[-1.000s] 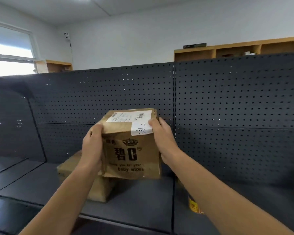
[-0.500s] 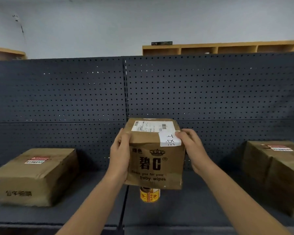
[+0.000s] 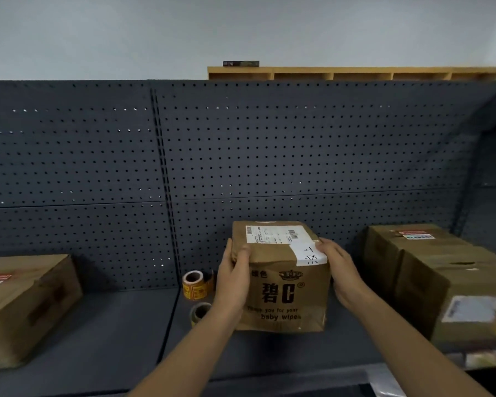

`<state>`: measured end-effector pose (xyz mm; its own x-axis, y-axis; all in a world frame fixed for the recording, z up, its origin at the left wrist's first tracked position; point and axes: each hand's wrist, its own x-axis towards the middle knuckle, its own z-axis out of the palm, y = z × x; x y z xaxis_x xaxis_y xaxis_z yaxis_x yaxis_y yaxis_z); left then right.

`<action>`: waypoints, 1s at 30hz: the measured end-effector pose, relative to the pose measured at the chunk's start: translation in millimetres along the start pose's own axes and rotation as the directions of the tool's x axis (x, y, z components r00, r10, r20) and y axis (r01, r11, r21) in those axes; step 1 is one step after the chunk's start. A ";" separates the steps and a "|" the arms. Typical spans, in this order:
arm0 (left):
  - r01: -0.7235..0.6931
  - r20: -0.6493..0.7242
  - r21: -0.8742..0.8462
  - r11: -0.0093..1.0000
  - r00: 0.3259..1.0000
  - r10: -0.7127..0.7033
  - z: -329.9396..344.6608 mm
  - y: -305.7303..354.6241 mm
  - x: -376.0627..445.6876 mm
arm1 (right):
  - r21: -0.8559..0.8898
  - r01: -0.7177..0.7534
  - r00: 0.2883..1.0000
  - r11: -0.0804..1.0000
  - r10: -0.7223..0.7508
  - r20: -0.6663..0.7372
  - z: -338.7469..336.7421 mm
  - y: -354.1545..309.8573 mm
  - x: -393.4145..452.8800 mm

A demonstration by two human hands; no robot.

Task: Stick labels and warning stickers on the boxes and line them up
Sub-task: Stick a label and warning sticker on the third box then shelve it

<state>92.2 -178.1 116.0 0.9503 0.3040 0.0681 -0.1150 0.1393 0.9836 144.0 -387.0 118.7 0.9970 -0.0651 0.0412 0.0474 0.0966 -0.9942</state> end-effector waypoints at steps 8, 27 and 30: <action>0.021 0.040 0.098 0.995 0.999 -0.025 7.6 -46.0 1.8 | -0.030 -0.033 0.999 0.999 0.034 0.027 -19.5 30.4 5.4; -0.100 0.307 0.301 0.948 0.952 0.003 -25.1 -96.7 19.5 | -0.220 0.097 0.957 0.971 -0.030 0.289 -67.2 78.0 -2.0; -0.100 0.249 0.285 0.953 0.968 0.027 -22.2 -88.8 17.1 | -0.216 0.154 0.962 0.964 -0.097 0.255 -63.3 69.9 -8.0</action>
<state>112.3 -164.4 26.0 0.9890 0.0632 0.1339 -0.1219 -0.1659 0.9786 135.6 -442.5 42.5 0.9701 0.1810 0.1616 0.1866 -0.1312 -0.9736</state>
